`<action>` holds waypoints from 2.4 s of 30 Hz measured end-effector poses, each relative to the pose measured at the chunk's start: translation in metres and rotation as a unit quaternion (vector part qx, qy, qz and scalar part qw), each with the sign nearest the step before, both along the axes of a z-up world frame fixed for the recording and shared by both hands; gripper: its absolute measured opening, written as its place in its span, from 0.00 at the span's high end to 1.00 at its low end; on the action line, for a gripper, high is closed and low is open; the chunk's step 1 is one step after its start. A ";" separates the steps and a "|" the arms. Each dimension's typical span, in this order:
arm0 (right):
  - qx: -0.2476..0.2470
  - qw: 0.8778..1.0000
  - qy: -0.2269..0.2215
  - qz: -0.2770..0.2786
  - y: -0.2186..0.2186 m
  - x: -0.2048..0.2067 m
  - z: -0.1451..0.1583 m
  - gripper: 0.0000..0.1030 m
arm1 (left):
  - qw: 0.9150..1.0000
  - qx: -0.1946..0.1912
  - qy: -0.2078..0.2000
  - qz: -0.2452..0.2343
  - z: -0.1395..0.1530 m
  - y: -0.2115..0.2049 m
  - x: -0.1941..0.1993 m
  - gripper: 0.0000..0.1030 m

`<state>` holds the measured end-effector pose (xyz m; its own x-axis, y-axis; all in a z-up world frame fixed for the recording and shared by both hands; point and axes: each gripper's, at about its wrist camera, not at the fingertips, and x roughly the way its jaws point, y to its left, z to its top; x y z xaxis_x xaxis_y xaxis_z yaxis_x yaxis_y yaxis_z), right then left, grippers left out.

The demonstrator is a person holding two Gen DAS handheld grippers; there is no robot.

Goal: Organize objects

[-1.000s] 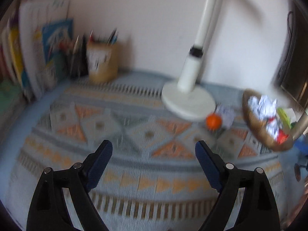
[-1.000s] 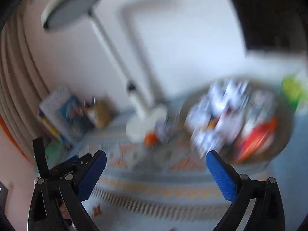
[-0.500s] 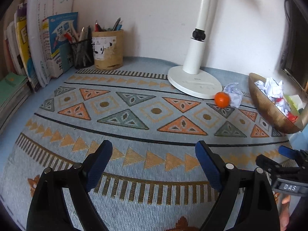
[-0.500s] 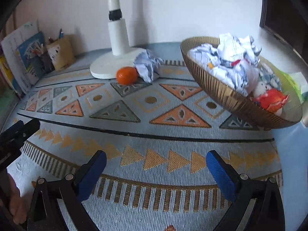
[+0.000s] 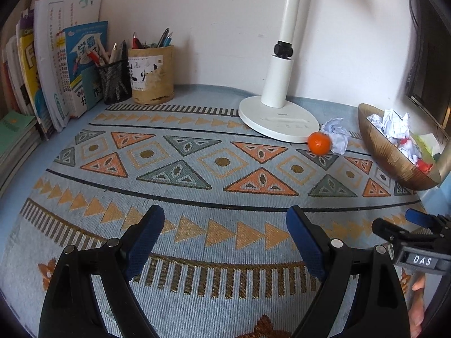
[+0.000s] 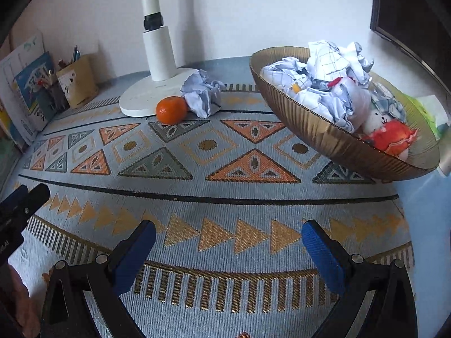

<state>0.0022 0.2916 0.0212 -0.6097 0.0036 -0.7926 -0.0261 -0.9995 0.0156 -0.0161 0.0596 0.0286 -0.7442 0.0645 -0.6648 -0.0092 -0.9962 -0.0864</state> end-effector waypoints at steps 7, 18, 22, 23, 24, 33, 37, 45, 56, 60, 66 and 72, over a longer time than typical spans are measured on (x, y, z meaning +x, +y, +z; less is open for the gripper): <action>-0.133 0.990 -0.046 -0.006 0.023 -0.017 0.000 0.01 | 0.994 0.014 -0.035 -0.106 0.006 0.017 -0.016 0.15; -0.274 0.958 -0.041 -0.077 0.015 -0.118 0.008 0.27 | 0.971 0.048 -0.060 -0.224 0.001 0.066 -0.121 0.16; -0.339 0.934 -0.022 -0.109 0.025 -0.138 -0.005 0.31 | 0.967 0.024 -0.081 -0.239 -0.008 0.088 -0.139 0.24; -0.340 0.933 -0.018 -0.114 0.025 -0.141 -0.006 0.31 | 0.966 0.025 -0.085 -0.242 -0.011 0.093 -0.143 0.28; -0.338 0.934 -0.017 -0.115 0.025 -0.145 -0.007 0.31 | 0.966 0.024 -0.088 -0.240 -0.013 0.097 -0.146 0.31; -0.334 0.937 0.003 -0.104 0.037 -0.152 -0.009 0.47 | 0.962 0.015 -0.093 -0.256 -0.015 0.118 -0.155 0.53; -0.317 0.944 0.010 -0.094 0.037 -0.151 -0.008 0.50 | 0.964 0.009 -0.086 -0.253 -0.015 0.127 -0.157 0.67; -0.331 0.940 0.008 -0.084 0.042 -0.133 -0.008 0.61 | 0.971 0.024 -0.056 -0.233 0.006 0.098 -0.121 0.68; -0.327 0.943 -0.066 0.007 0.008 -0.012 0.016 0.60 | 0.997 0.052 -0.046 -0.036 0.011 -0.037 0.010 0.68; -0.279 0.957 -0.073 0.014 0.002 0.022 0.007 0.59 | 0.996 0.072 -0.047 0.009 -0.002 -0.058 0.020 0.68; -0.231 0.970 -0.059 0.043 0.006 0.052 0.012 0.54 | 0.989 0.135 -0.021 0.058 -0.009 -0.087 0.023 0.68; -0.182 0.981 -0.035 0.057 0.011 0.085 0.020 0.20 | 0.988 0.138 0.008 0.061 -0.005 -0.088 0.032 0.67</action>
